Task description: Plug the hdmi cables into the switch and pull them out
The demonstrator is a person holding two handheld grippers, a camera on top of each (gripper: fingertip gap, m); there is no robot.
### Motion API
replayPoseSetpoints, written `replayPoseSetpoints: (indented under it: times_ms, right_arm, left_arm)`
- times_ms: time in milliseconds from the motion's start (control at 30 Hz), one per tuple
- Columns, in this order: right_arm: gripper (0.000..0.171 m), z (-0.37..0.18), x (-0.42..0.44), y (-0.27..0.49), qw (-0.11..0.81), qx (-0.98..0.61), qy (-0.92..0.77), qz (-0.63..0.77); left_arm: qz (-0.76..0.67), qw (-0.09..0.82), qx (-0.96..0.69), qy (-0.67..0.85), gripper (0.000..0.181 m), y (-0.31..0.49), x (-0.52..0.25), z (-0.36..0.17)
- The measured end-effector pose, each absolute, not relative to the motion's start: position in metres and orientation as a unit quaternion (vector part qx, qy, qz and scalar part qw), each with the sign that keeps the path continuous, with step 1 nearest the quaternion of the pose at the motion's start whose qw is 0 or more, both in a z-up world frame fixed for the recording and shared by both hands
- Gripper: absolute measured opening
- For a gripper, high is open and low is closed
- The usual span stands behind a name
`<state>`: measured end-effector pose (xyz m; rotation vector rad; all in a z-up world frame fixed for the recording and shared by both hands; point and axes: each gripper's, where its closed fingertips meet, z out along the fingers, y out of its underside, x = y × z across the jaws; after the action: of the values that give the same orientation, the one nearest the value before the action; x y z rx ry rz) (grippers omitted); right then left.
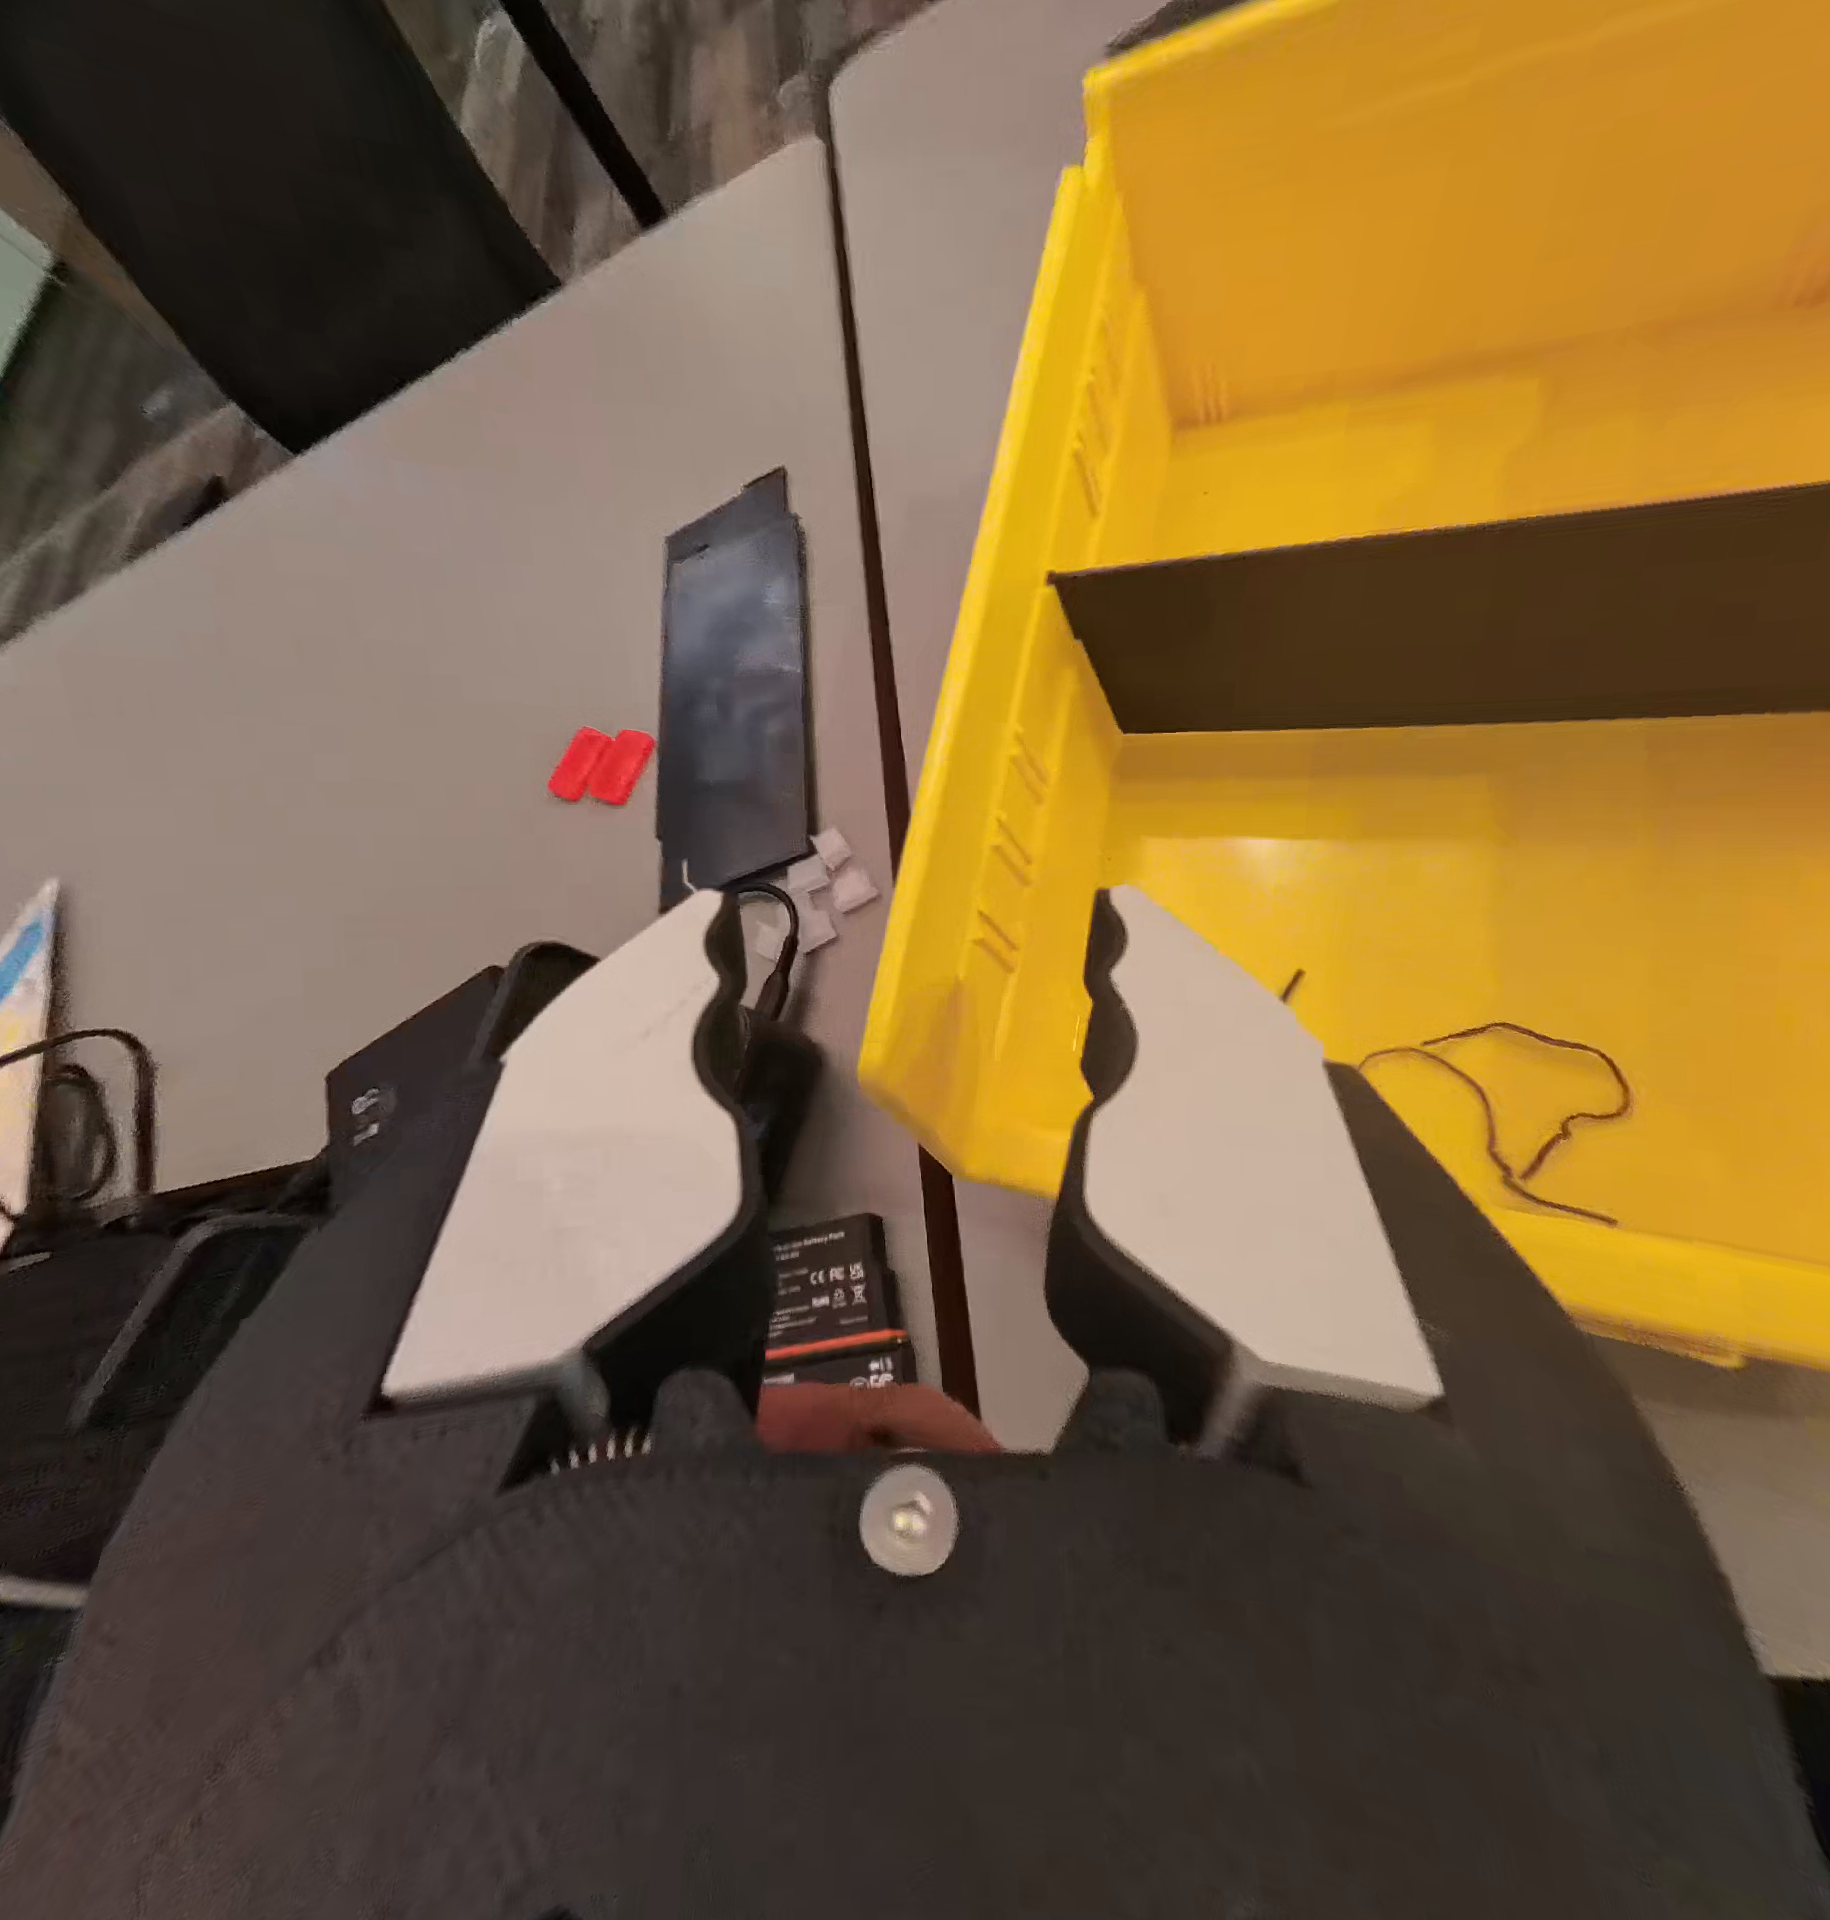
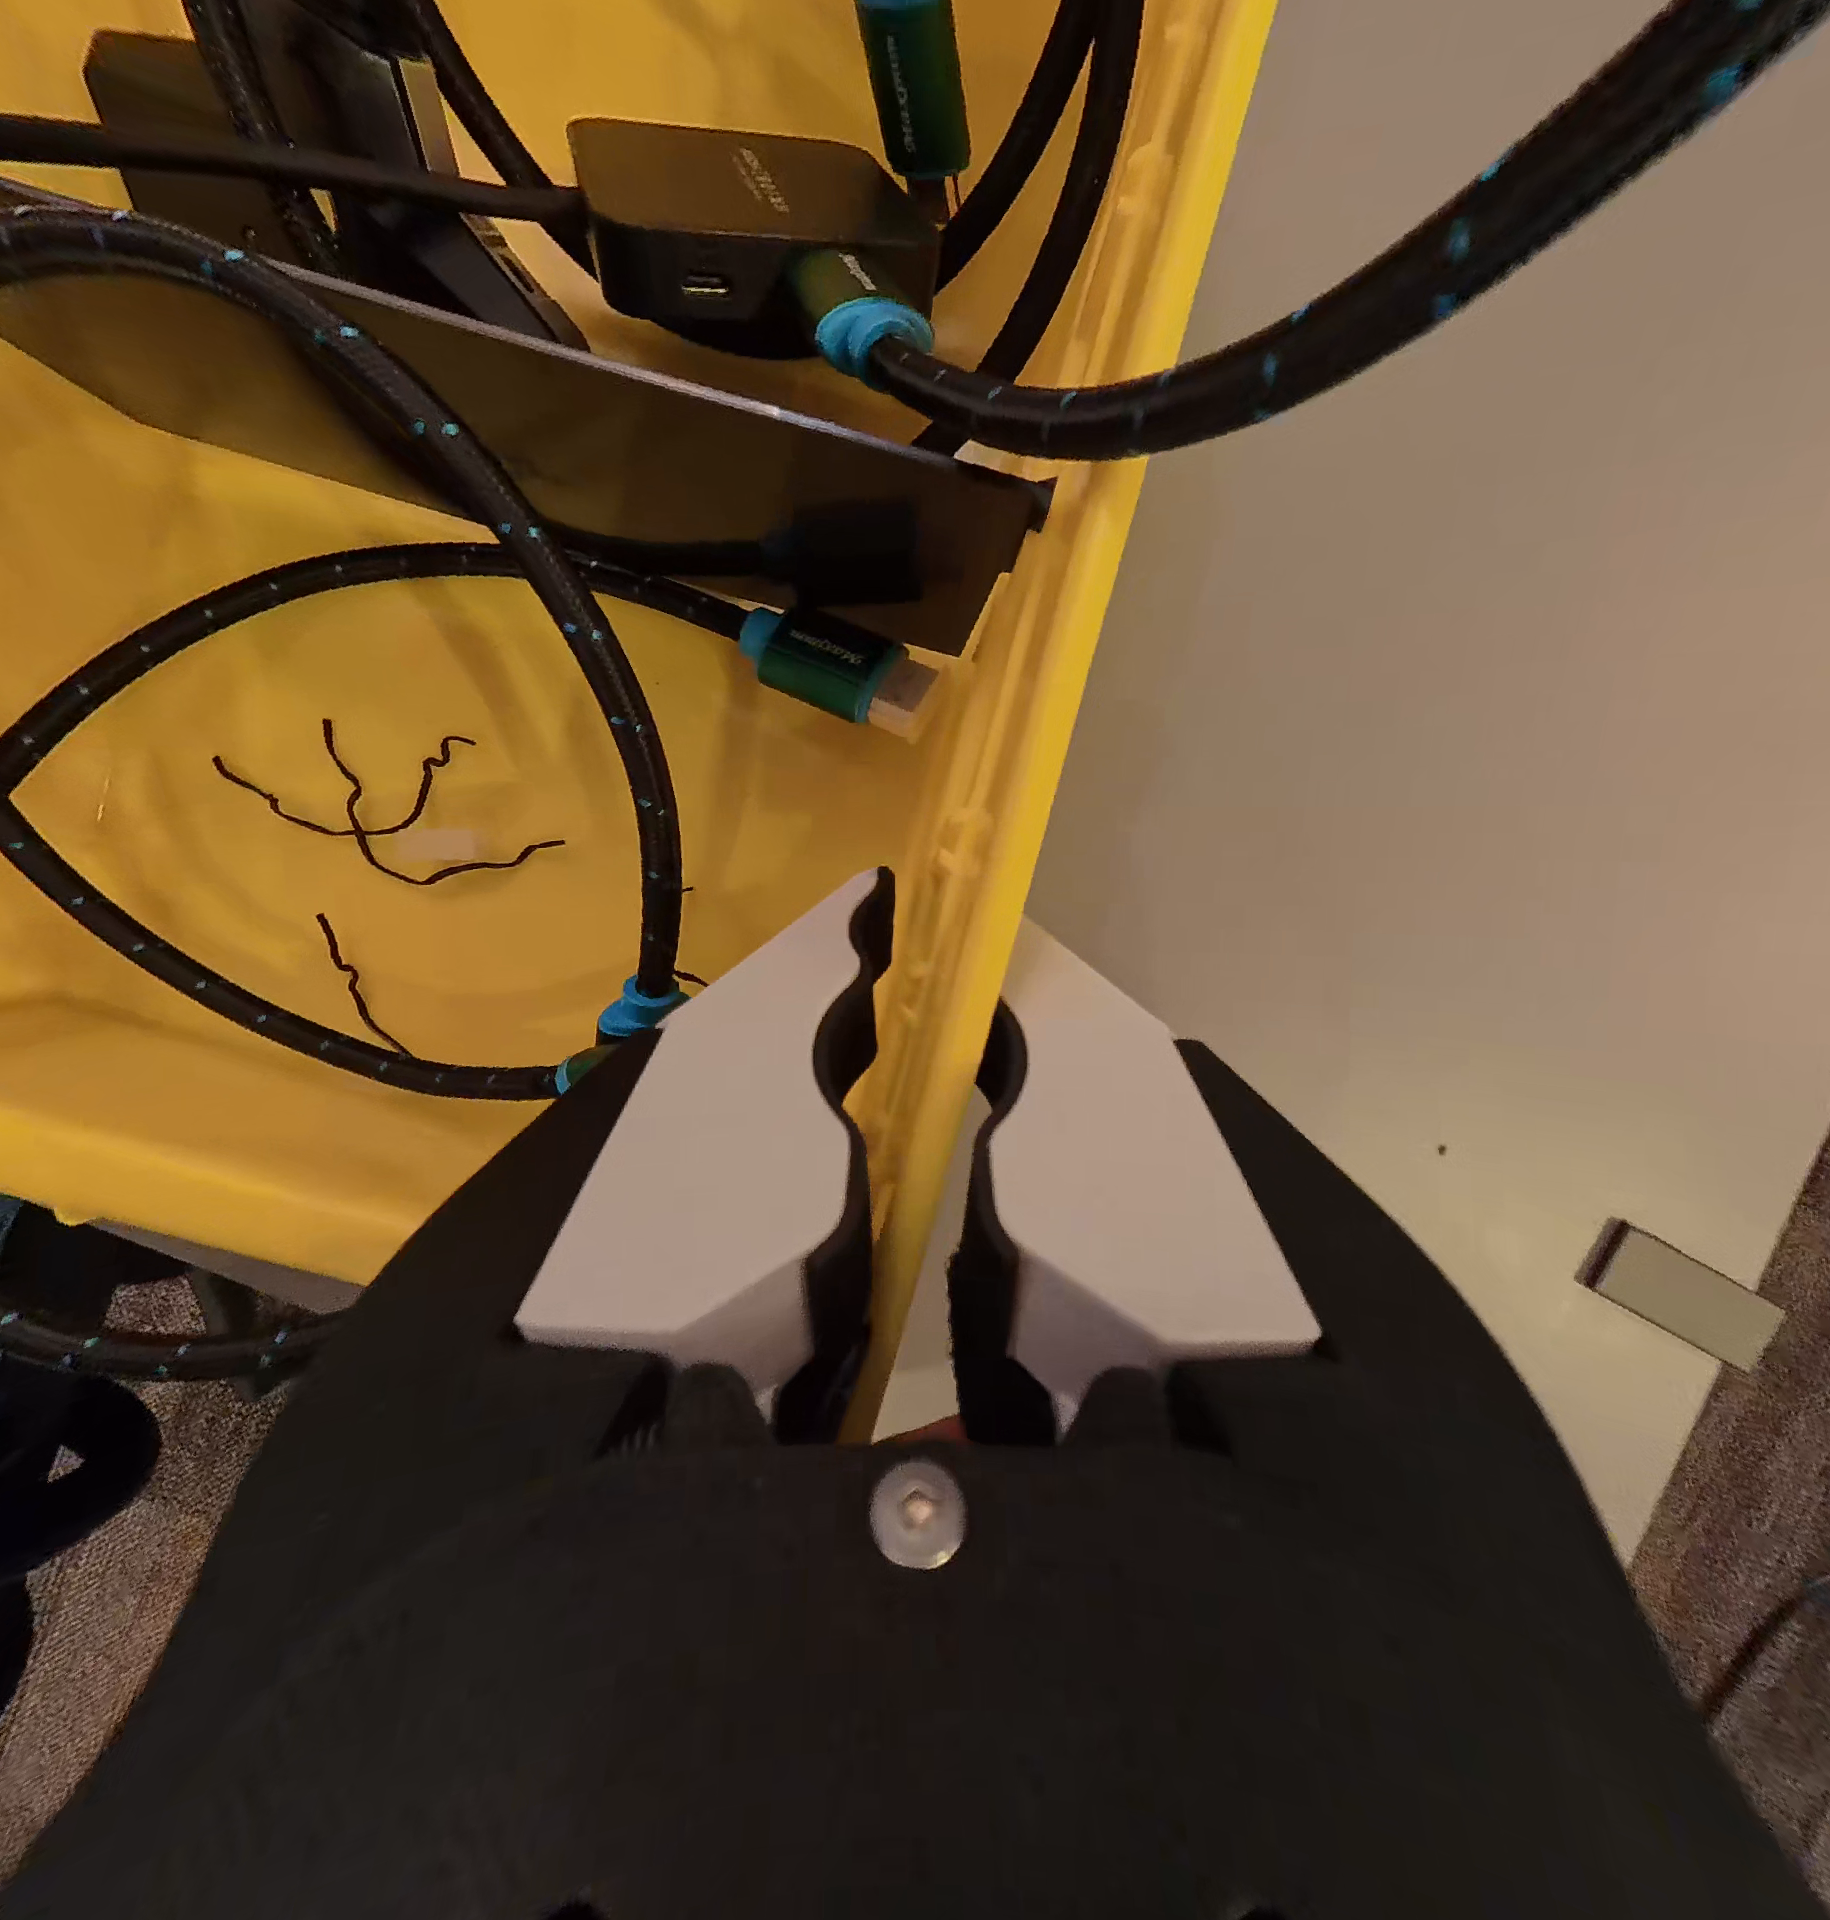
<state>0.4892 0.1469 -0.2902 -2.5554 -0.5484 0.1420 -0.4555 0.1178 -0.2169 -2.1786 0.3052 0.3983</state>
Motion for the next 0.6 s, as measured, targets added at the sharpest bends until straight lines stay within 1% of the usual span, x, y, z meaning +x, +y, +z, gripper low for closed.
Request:
replayPoseSetpoints:
  times_ms: [67, 133, 167, 200, 233, 400, 467, 533, 600]
  right_arm:
    - [0.007, -0.29, 0.481, 0.149, 0.268, -0.94, -0.202, 0.057]
    - [0.006, -0.29, 0.472, 0.151, 0.271, -0.94, -0.197, 0.066]
    - [0.006, -0.29, 0.466, 0.151, 0.272, -0.94, -0.195, 0.072]
    - [0.007, -0.29, 0.459, 0.152, 0.272, -0.939, -0.193, 0.081]
    - [0.01, -0.29, 0.45, 0.152, 0.272, -0.939, -0.189, 0.095]
    - [0.024, -0.288, 0.404, 0.156, 0.273, -0.933, -0.191, 0.137]
    - [0.028, -0.288, 0.384, 0.159, 0.273, -0.93, -0.199, 0.147]
    - [0.029, -0.288, 0.366, 0.163, 0.274, -0.927, -0.206, 0.152]
    - [0.031, -0.288, 0.346, 0.167, 0.278, -0.923, -0.216, 0.159]
  left_arm:
    - [0.147, 0.413, -0.888, 0.138, 0.057, 0.123, -0.458, -0.231]
    - [0.136, 0.402, -0.892, 0.156, 0.046, 0.129, -0.454, -0.241]
    - [0.132, 0.398, -0.894, 0.161, 0.036, 0.133, -0.454, -0.246]
    - [0.136, 0.401, -0.892, 0.157, 0.031, 0.136, -0.457, -0.249]
    - [0.131, 0.402, -0.894, 0.15, 0.023, 0.137, -0.461, -0.253]
    - [0.073, 0.429, -0.892, 0.125, 0.019, 0.138, -0.46, -0.255]
    - [0.023, 0.434, -0.894, 0.109, 0.009, 0.137, -0.457, -0.253]
    - [-0.044, 0.447, -0.888, 0.095, 0.005, 0.133, -0.449, -0.253]
    - [-0.066, 0.466, -0.878, 0.084, 0.004, 0.13, -0.447, -0.253]
